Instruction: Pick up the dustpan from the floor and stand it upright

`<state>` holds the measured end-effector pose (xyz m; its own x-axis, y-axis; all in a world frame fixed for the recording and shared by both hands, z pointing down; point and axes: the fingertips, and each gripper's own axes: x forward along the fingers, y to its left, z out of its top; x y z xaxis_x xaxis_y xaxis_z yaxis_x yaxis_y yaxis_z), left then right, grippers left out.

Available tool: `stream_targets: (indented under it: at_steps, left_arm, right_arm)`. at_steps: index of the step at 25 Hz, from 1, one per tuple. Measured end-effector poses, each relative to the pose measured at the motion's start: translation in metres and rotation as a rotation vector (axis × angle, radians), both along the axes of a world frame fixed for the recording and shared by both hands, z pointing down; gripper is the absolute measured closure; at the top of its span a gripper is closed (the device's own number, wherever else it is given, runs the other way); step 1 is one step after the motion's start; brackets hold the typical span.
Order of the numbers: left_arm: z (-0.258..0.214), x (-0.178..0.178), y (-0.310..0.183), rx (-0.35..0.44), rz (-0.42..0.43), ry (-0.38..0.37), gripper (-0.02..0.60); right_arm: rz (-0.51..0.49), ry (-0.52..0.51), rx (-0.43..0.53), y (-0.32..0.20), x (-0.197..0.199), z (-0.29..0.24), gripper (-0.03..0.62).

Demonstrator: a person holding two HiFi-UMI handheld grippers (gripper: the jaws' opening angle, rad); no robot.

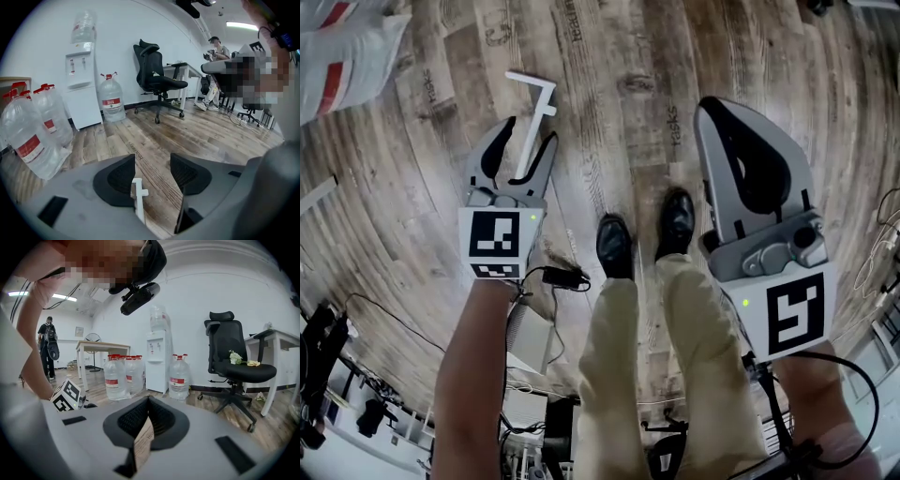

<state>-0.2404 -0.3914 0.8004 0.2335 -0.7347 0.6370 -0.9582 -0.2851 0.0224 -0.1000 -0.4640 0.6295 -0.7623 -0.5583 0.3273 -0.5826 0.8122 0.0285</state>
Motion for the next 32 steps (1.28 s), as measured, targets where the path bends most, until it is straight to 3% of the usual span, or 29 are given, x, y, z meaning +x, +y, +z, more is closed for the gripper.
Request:
stream_targets:
  at_steps: [21,32]
  left_arm:
    - [0.131,-0.016,0.023,-0.189,-0.03,-0.012,0.334]
    - [0.164,-0.02,0.03,-0.267,-0.022,-0.061,0.359]
  right_arm:
    - [-0.016,0.036,0.023,-0.022,0.017,0.045,0.592]
    - [-0.012,0.065,0.029,-0.031,0.026,0.051,0.592]
